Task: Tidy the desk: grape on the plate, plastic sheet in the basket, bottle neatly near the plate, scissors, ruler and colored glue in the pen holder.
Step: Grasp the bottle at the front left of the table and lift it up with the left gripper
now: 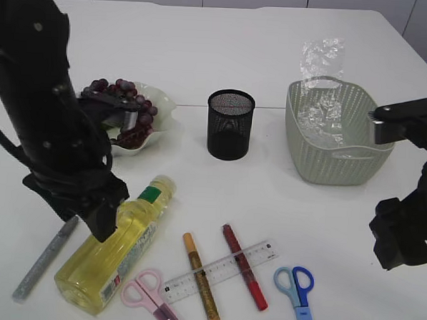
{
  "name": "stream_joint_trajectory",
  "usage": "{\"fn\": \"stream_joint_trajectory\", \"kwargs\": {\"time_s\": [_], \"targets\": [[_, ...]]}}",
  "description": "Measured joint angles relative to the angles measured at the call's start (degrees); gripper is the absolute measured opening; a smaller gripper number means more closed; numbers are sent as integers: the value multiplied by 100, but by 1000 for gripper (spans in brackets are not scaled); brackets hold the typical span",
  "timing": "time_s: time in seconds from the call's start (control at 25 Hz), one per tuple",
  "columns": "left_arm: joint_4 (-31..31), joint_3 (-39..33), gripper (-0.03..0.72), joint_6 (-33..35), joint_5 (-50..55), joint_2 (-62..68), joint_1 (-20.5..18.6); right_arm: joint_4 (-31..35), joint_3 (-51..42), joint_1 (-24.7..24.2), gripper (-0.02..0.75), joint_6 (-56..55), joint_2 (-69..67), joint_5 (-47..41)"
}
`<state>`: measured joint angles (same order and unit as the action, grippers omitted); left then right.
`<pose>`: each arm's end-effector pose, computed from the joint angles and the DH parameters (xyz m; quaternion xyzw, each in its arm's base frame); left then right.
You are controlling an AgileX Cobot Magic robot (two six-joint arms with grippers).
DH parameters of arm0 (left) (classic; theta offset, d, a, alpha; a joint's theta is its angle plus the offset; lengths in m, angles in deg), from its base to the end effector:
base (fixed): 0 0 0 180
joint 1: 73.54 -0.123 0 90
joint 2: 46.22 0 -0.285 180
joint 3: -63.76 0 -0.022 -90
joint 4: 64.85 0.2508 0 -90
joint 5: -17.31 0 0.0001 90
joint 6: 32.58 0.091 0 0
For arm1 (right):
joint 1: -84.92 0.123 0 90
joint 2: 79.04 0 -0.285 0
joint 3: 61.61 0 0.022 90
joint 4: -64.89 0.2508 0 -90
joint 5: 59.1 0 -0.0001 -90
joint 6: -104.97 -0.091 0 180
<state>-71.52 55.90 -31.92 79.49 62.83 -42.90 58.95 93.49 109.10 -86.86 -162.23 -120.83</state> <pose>0.2776 -0.1753 0.2080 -0.2435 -0.9685 0.0520 0.0057 0.2110 0.0856 0.2598 -0.1273 0.9868 -0.0179 0.0990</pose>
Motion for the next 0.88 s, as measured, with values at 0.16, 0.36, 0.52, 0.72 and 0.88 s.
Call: {"fn": "stream_joint_trajectory", "kwargs": {"time_s": [0.16, 0.36, 0.52, 0.72, 0.88], "targets": [[128, 16, 523, -66, -99, 296, 42, 0, 0, 0, 577, -14, 0, 11], [142, 25, 552, -290, -334, 406, 54, 0, 0, 0, 577, -14, 0, 58], [142, 25, 561, -338, -462, 548, 190, 0, 0, 0, 577, -14, 0, 93], [142, 25, 561, -524, -710, 691, 310, 0, 0, 0, 577, -14, 0, 105], [178, 25, 562, -629, -762, 737, 314, 0, 0, 0, 577, -14, 0, 105]]}}
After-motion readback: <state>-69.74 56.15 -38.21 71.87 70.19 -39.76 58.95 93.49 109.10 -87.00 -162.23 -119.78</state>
